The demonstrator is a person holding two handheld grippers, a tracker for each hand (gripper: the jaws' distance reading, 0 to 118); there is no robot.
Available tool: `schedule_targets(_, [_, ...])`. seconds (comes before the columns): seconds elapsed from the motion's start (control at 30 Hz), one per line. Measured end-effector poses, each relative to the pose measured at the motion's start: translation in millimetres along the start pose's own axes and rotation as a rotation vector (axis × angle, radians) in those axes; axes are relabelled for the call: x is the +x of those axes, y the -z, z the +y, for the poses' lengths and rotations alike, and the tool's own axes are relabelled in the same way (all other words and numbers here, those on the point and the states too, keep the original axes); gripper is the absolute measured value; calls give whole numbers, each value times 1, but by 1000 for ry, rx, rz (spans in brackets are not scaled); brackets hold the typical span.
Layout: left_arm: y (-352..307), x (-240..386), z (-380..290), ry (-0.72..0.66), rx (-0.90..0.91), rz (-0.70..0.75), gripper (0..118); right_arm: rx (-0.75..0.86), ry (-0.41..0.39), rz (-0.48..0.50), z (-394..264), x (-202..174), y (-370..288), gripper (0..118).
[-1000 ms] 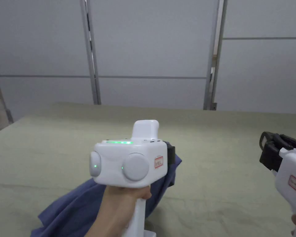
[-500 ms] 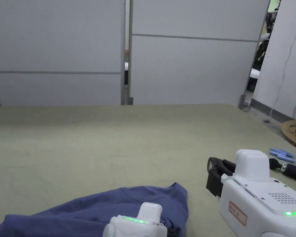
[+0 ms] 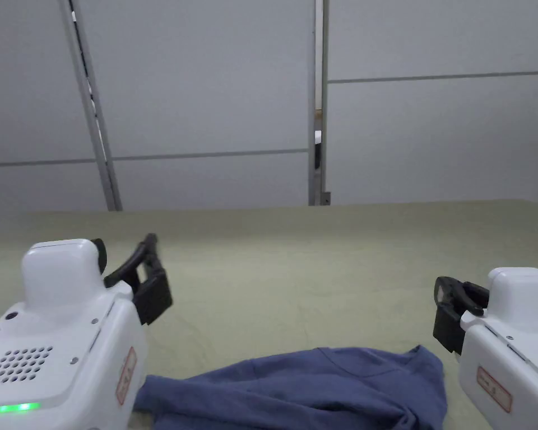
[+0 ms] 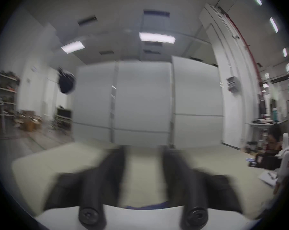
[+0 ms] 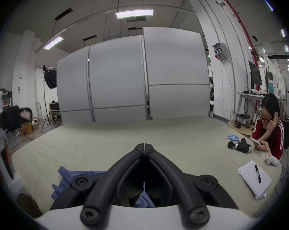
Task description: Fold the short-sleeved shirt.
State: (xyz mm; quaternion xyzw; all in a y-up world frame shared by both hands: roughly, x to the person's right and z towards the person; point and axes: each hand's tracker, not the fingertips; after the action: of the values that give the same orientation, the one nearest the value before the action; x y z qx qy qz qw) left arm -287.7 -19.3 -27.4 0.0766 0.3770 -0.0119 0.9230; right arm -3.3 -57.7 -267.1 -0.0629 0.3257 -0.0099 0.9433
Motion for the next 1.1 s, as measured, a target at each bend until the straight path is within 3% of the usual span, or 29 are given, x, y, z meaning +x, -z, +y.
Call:
schedule_targets(0.07, [-8,-23,-5,24,-17,80,0,22,3,6,1,-8,-1,2])
schedule_targets(0.13, [-7,-35,-11,-22,-156,-43,0,25,14,23,4,-13,-1,2])
schedule_targets(0.4, [7,-34,-65,-98,-512,-57,0,23,1,26,3,-15,-10,2])
schedule_targets(0.43, [15,-33,-81,-114,-623,-49,8,17,4,21,2,-13,-9,2])
schedule_targets(0.47, [24,-33,-98,-141,-729,-34,35,9,9,15,1,-11,-9,2])
schedule_targets(0.5, [34,-35,-117,-168,-835,-19,95,1,16,8,0,-8,-8,2])
schedule_targets(0.53, [42,-36,-141,-206,-950,4,118,-10,26,1,-2,-5,-7,2])
schedule_targets(0.63, [43,-33,-195,-272,-1049,43,118,-35,36,-15,-8,5,-4,2])
schedule_targets(0.73, [41,-23,-228,-239,-1157,31,114,-73,30,-45,-16,16,3,2])
schedule_targets(0.8, [44,-15,-235,-207,-1138,35,111,-108,36,-59,-21,25,10,2])
schedule_targets(0.87, [39,-9,-232,-150,-1033,55,93,-166,18,-87,-29,33,23,7])
schedule_targets(0.93, [32,-2,-220,-102,-1019,80,55,-255,-2,-107,-39,43,41,42])
schedule_targets(0.97, [30,-4,-219,-109,-1023,66,33,-314,-5,-109,-46,48,52,70])
schedule_targets(1.0, [28,-8,-216,-129,-1014,38,8,-375,-4,-111,-54,56,66,106])
schedule_targets(1.03, [32,-18,-222,-178,-1018,11,7,-463,2,-118,-65,67,84,118])
schedule_targets(1.1, [30,-25,-219,-296,-1030,-50,7,-579,21,-136,-86,79,109,118])
